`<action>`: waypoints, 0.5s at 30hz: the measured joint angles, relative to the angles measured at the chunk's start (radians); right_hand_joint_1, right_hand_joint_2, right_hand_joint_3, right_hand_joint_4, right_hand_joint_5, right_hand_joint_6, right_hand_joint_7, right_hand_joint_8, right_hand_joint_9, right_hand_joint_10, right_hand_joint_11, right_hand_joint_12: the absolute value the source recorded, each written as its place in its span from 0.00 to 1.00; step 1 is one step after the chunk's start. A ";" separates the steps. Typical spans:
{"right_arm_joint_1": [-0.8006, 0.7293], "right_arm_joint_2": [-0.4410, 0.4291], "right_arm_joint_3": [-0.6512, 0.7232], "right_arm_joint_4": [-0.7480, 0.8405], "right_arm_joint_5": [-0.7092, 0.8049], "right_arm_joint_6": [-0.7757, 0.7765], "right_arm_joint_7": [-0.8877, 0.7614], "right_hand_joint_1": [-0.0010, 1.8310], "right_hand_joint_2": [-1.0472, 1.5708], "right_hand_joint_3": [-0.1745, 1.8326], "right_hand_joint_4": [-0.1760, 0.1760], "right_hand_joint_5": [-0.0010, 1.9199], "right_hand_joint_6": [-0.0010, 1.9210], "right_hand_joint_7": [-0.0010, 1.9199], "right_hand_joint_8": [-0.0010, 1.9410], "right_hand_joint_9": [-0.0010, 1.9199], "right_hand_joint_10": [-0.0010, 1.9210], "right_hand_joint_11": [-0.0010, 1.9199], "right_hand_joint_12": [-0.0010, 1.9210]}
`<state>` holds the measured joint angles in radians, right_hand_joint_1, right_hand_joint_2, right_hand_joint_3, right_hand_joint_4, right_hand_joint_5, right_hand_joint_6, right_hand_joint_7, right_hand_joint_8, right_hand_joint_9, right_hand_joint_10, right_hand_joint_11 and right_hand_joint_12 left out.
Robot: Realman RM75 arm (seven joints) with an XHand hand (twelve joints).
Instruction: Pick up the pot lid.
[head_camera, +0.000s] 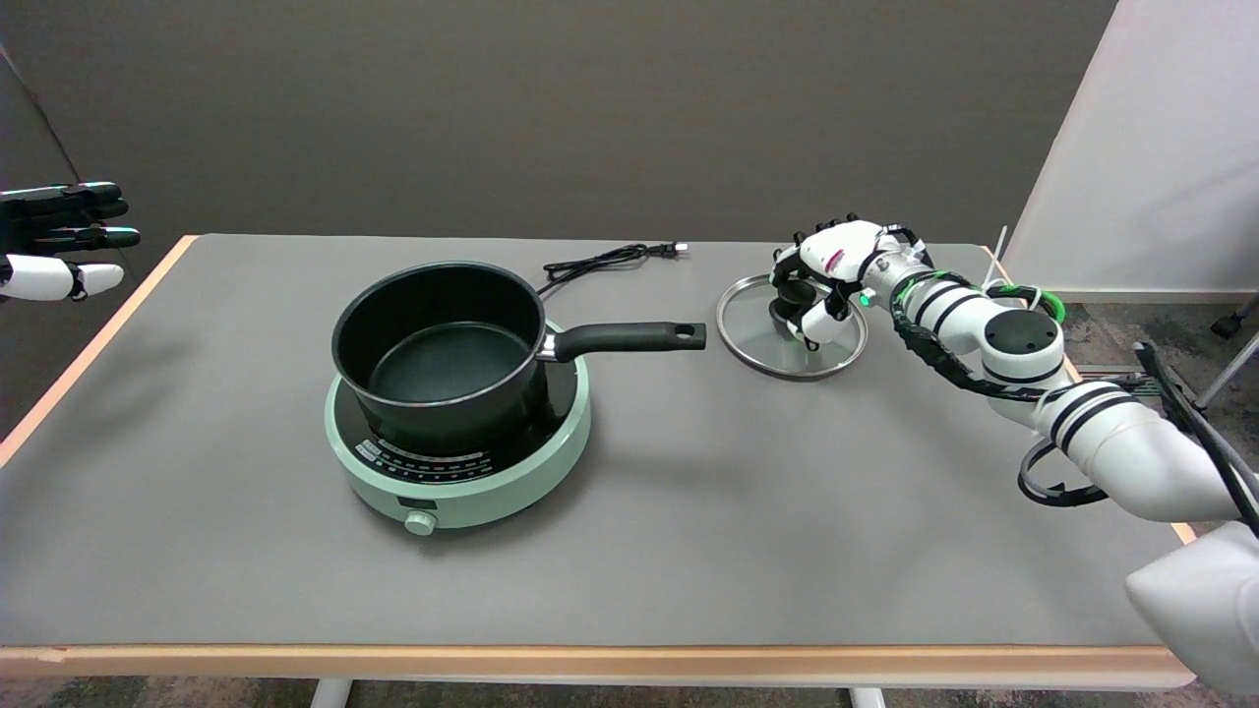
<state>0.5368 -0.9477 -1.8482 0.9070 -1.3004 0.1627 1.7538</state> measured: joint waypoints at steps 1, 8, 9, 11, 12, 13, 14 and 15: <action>0.000 0.000 0.000 0.000 -0.001 0.000 0.000 0.46 0.65 0.51 1.00 0.33 0.22 0.37 0.13 0.37 0.23 0.21 0.35; 0.002 -0.001 -0.003 -0.007 -0.010 -0.005 0.000 0.46 0.66 0.50 1.00 0.34 0.25 0.39 0.15 0.38 0.24 0.22 0.35; 0.003 0.000 -0.004 -0.009 -0.012 -0.005 0.000 0.46 0.67 0.49 1.00 0.34 0.26 0.40 0.15 0.39 0.25 0.22 0.35; 0.005 -0.001 -0.006 -0.012 -0.013 -0.005 0.000 0.46 0.67 0.49 1.00 0.35 0.27 0.40 0.16 0.39 0.26 0.22 0.36; 0.006 -0.001 -0.007 -0.014 -0.014 -0.006 0.000 0.46 0.68 0.48 1.00 0.35 0.28 0.41 0.16 0.39 0.26 0.22 0.36; 0.007 -0.001 -0.009 -0.015 -0.014 -0.006 0.000 0.47 0.68 0.48 1.00 0.35 0.29 0.41 0.17 0.40 0.26 0.23 0.36; 0.008 -0.001 -0.010 -0.017 -0.014 -0.007 0.000 0.47 0.68 0.48 1.00 0.35 0.30 0.42 0.17 0.40 0.27 0.23 0.36; 0.009 -0.001 -0.012 -0.018 -0.015 -0.007 0.001 0.47 0.69 0.48 1.00 0.35 0.31 0.42 0.17 0.40 0.27 0.23 0.37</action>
<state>0.5460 -0.9486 -1.8598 0.8888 -1.3149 0.1557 1.7544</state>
